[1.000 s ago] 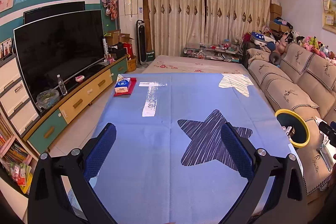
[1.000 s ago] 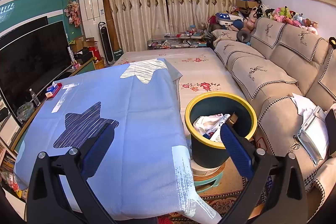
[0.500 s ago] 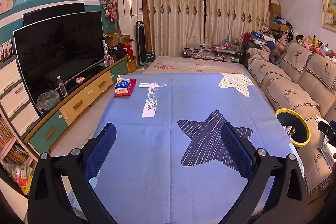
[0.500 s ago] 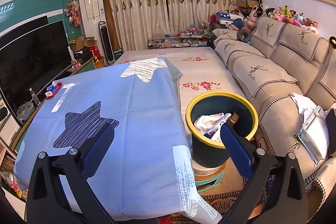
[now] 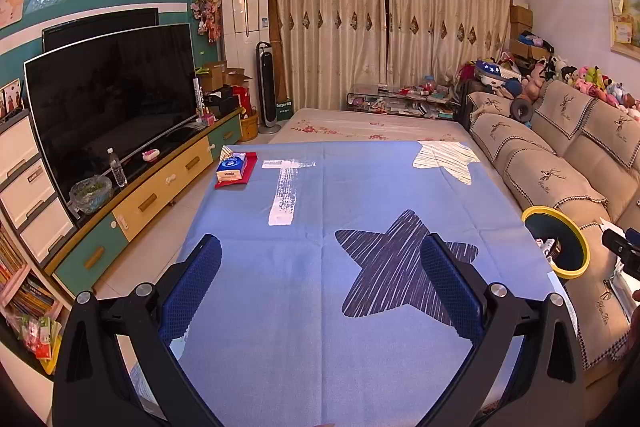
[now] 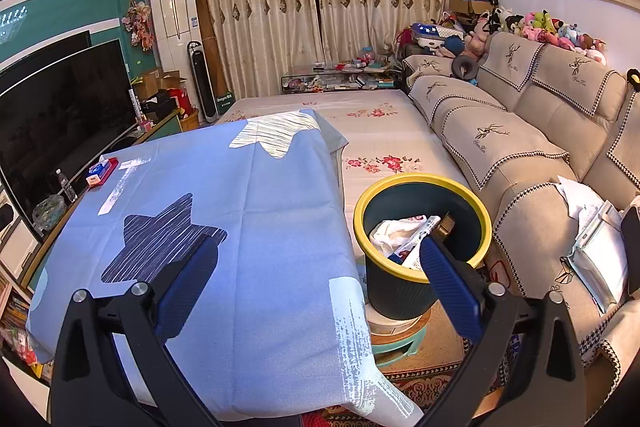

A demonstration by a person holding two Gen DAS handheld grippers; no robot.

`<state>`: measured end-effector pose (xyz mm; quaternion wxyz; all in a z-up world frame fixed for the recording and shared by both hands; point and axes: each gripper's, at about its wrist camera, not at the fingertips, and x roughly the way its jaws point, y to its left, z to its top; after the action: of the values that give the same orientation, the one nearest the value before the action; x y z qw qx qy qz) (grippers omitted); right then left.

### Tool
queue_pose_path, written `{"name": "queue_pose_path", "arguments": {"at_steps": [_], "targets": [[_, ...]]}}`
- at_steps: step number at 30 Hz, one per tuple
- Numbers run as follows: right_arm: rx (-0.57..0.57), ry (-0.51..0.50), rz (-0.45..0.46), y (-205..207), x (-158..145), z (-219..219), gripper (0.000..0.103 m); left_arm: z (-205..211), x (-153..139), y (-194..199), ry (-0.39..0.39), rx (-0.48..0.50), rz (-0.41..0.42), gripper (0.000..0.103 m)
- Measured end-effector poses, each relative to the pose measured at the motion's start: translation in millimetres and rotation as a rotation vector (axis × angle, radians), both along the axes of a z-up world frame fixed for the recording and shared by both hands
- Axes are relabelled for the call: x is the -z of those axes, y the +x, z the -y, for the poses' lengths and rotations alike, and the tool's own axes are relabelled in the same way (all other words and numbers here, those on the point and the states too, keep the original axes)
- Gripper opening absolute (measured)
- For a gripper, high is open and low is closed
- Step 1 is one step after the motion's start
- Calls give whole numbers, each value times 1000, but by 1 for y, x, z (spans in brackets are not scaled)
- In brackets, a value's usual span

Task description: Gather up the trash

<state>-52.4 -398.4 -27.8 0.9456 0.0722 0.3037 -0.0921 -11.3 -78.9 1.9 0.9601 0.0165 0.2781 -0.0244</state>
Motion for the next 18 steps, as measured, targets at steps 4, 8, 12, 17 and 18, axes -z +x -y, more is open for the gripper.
{"name": "queue_pose_path", "arguments": {"at_steps": [4,8,12,17,18], "targets": [[-1,0,0,0,0,0,96,2,-1,-2,1,3,2,98],[0,0,0,0,0,0,96,2,-2,-2,2,4,1,98],[0,1,-2,0,1,-1,96,2,-1,-1,1,3,1,98],[1,2,-1,0,1,-1,96,4,-2,-2,1,7,-2,98],[1,1,-1,0,1,-1,96,4,-3,-2,1,8,-3,98]]}}
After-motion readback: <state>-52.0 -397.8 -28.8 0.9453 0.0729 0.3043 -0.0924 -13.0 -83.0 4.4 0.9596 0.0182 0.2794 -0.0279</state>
